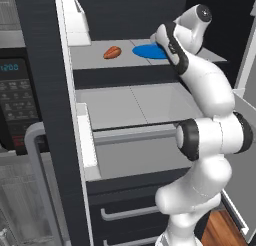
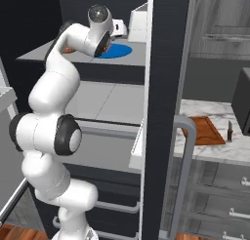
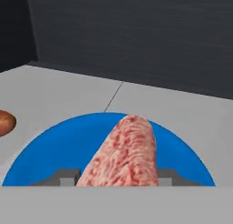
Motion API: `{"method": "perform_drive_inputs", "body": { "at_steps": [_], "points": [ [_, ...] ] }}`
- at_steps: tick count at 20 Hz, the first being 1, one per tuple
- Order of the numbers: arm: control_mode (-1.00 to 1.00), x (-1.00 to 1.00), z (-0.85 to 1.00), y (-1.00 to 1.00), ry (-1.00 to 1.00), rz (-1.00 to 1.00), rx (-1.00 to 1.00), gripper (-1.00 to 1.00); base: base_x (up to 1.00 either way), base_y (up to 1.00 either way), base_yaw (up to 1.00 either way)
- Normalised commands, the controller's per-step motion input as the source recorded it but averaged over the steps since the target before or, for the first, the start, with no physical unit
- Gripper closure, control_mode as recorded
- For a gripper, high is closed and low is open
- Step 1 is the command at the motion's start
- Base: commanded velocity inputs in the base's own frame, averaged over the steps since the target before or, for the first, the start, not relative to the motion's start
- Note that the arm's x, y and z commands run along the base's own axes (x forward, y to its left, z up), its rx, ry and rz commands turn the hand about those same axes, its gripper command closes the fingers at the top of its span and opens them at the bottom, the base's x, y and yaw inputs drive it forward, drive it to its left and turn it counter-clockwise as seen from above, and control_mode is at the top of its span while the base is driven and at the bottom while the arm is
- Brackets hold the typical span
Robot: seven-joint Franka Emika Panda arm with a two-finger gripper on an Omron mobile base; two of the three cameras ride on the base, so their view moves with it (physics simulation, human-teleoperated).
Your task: Retrieve the steak from the fridge and place it on the cutting board.
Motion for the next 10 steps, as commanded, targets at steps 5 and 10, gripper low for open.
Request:
{"method": "perform_drive_inputs", "body": {
  "at_steps": [5,10],
  "points": [
    [-1.00,-1.00,0.00,0.00,-0.21,0.00,0.03,1.00,0.00,0.00,0.00],
    [-1.00,-1.00,-0.01,0.00,-0.11,0.00,0.04,1.00,0.00,0.00,0.00]
  ]
}}
